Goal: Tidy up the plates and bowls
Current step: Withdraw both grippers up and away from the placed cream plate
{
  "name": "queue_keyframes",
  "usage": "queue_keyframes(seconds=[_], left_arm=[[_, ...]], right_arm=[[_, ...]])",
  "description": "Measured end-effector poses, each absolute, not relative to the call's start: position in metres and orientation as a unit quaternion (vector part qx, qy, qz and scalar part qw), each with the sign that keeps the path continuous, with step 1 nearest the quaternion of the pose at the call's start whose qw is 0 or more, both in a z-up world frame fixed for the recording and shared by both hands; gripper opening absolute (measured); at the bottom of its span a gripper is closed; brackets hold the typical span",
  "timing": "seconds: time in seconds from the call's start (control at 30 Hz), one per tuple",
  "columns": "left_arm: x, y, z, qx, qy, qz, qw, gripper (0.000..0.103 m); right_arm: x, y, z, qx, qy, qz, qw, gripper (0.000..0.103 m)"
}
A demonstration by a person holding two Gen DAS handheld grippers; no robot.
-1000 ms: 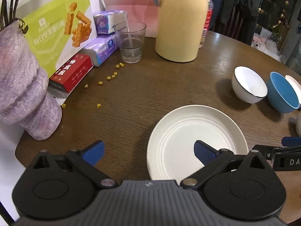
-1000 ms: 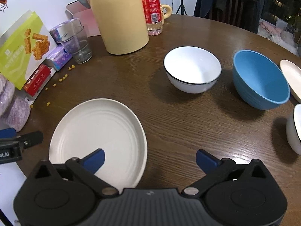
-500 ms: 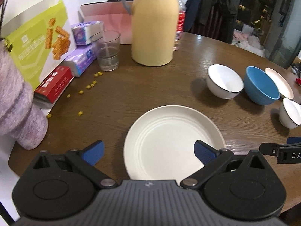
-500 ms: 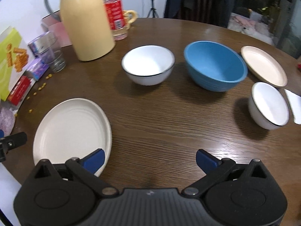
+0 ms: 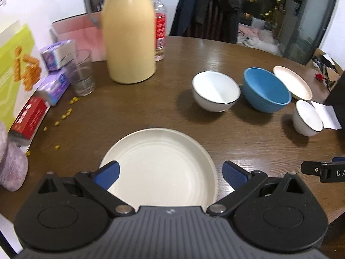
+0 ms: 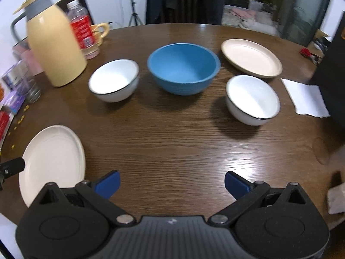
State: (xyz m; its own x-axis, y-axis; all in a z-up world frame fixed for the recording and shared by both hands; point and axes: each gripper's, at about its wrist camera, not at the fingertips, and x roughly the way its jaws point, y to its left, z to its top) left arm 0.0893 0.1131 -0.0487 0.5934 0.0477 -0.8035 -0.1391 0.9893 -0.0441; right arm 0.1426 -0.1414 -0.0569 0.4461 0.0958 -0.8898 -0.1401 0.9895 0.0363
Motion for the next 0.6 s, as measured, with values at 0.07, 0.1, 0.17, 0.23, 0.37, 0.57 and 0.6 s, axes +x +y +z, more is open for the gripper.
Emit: queue_keyframes(seconds=[0.07, 0.1, 0.17, 0.23, 0.37, 0.57, 0.6], left_arm=[[0.095, 0.103, -0.045, -0.047, 0.447, 0.044, 0.892, 0.103], [0.098, 0.097, -0.042, -0.044, 0.445, 0.037, 0.894, 0.103], [0.104, 0.086, -0.038, -0.037, 0.441, 0.028, 0.896, 0.103], [0.112, 0.074, -0.033, -0.033, 0.439, 0.021, 0.898, 0.103], [0.127, 0.051, -0.025, -0.029, 0.441, 0.004, 0.897, 0.103], [0.156, 0.022, -0.018, -0.024, 0.453, -0.014, 0.891, 0.103], [0.161, 0.017, -0.017, -0.023, 0.454, -0.015, 0.891, 0.103]], right_arm=[[0.144, -0.155, -0.055, -0.013, 0.526, 0.057, 0.849, 0.103], [0.146, -0.162, -0.053, -0.009, 0.528, 0.051, 0.848, 0.103], [0.149, -0.175, -0.05, -0.001, 0.529, 0.041, 0.847, 0.103], [0.153, -0.187, -0.048, 0.007, 0.53, 0.032, 0.847, 0.103], [0.163, -0.212, -0.044, 0.02, 0.531, 0.017, 0.847, 0.103], [0.183, -0.243, -0.042, 0.031, 0.543, -0.002, 0.839, 0.103], [0.186, -0.249, -0.041, 0.033, 0.543, -0.004, 0.839, 0.103]])
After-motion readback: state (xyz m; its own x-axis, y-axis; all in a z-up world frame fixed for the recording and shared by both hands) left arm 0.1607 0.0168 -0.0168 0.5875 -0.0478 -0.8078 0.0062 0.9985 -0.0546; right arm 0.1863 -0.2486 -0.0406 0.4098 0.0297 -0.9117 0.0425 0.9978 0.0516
